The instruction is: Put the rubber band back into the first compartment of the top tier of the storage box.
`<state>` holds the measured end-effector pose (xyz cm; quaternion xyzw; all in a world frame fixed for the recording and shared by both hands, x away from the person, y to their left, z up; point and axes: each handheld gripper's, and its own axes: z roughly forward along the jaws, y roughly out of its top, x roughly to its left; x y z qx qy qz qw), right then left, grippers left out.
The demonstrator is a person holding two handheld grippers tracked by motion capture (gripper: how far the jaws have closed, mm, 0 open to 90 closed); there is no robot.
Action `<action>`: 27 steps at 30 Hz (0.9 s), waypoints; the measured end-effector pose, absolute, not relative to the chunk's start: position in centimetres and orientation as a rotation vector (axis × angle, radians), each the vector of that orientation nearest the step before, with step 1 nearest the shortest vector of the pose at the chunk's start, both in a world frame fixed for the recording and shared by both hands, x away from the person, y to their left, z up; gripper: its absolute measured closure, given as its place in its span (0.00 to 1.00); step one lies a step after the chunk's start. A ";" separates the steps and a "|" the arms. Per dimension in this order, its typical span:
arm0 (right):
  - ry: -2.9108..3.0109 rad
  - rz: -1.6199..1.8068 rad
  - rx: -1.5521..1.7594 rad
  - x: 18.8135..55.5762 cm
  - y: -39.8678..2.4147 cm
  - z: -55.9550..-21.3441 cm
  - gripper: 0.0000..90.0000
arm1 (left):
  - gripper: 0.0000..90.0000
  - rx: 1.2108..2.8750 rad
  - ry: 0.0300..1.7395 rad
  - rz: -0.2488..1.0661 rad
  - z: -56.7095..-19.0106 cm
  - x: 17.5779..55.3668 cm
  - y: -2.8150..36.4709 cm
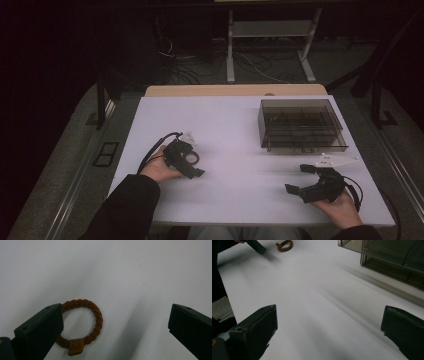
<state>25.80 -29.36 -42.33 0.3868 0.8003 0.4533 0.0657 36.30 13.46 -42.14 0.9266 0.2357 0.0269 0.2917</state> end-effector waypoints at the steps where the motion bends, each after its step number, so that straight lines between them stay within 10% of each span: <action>1: 2.414 1.367 1.168 25.8 -29.4 -42.3 0.00 | 0.00 2.471 0.635 0.066 -42.2 36.3 13.4; 27: 2.418 1.366 1.164 25.8 -29.3 -42.4 0.00 | 0.35 2.504 0.595 0.035 -42.6 37.1 14.1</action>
